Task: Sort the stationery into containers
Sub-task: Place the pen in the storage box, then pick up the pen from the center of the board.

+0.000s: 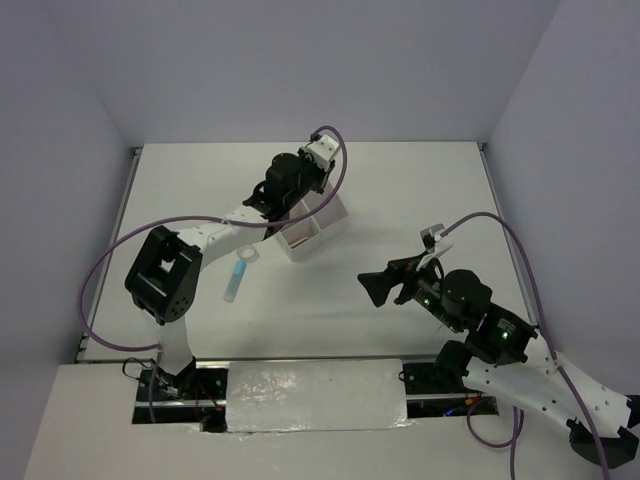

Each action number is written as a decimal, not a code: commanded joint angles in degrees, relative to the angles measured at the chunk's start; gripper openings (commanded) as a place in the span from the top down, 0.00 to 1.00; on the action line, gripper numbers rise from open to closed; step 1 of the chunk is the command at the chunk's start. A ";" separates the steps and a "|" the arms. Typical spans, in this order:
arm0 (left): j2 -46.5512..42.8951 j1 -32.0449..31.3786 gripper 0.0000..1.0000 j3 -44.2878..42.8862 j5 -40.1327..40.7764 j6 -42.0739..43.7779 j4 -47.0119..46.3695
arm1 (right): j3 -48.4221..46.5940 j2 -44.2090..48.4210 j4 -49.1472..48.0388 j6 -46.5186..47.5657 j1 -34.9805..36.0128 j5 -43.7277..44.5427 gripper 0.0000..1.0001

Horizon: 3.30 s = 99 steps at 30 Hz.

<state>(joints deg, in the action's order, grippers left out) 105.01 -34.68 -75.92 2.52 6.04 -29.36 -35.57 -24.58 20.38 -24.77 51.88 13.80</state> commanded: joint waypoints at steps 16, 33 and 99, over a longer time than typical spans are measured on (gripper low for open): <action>2.48 1.54 0.81 -0.01 -6.92 -1.56 -7.20 | -2.22 -4.16 0.01 2.36 0.33 -0.88 0.00; 3.71 2.16 0.45 2.36 -7.97 -3.32 -8.34 | -1.96 -3.72 0.10 2.27 0.24 -1.15 0.00; -91.57 3.30 0.01 25.47 51.35 -36.89 68.48 | -81.77 -116.23 26.46 -25.76 17.03 16.25 0.37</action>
<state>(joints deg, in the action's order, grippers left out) 12.62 -31.57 -50.46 54.74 -32.75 41.93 -119.33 -140.00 44.03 -50.22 69.95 29.21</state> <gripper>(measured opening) 0.994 0.653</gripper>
